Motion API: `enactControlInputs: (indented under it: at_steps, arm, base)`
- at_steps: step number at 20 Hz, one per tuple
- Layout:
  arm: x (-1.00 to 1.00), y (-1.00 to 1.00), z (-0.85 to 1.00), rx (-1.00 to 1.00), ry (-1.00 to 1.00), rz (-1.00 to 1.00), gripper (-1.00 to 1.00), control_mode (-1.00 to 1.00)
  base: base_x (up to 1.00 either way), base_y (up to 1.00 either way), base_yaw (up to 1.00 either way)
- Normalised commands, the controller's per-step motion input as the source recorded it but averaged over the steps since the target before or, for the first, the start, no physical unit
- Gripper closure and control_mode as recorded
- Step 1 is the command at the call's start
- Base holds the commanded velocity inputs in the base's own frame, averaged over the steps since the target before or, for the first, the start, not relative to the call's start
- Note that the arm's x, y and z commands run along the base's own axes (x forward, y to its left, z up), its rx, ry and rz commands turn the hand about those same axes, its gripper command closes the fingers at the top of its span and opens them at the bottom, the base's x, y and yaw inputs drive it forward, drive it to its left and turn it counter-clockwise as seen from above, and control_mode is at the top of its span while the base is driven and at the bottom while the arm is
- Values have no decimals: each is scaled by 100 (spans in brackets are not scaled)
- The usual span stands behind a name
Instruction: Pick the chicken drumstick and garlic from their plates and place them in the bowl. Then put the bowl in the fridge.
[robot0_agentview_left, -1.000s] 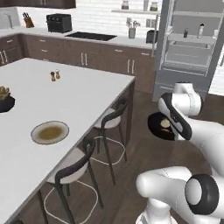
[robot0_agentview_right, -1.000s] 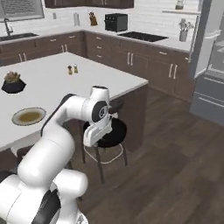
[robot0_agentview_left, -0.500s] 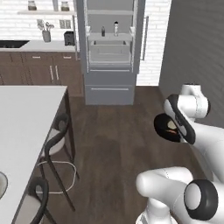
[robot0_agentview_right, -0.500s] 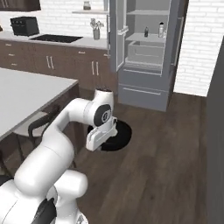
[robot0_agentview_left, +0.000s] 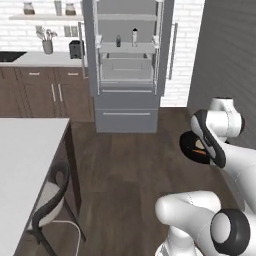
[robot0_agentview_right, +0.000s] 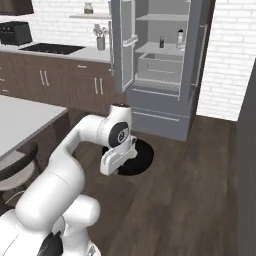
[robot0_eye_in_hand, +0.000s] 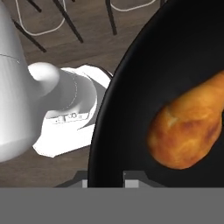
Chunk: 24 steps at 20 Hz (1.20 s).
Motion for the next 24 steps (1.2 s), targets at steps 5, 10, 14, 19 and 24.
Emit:
enactControlInputs:
  at_steps: [5,10,14,19,24]
  arm:
    - [0,0,0,0,0,0,100,100]
    - [0,0,0,0,0,0,100,100]
    - [0,0,0,0,0,0,100,100]
    - [0,0,0,0,0,0,100,100]
    - [0,0,0,0,0,0,100,100]
  base:
    - [100,0,1]
    - [100,6,9]
    - [100,12,17]
    - [100,0,22]
    - [100,0,14]
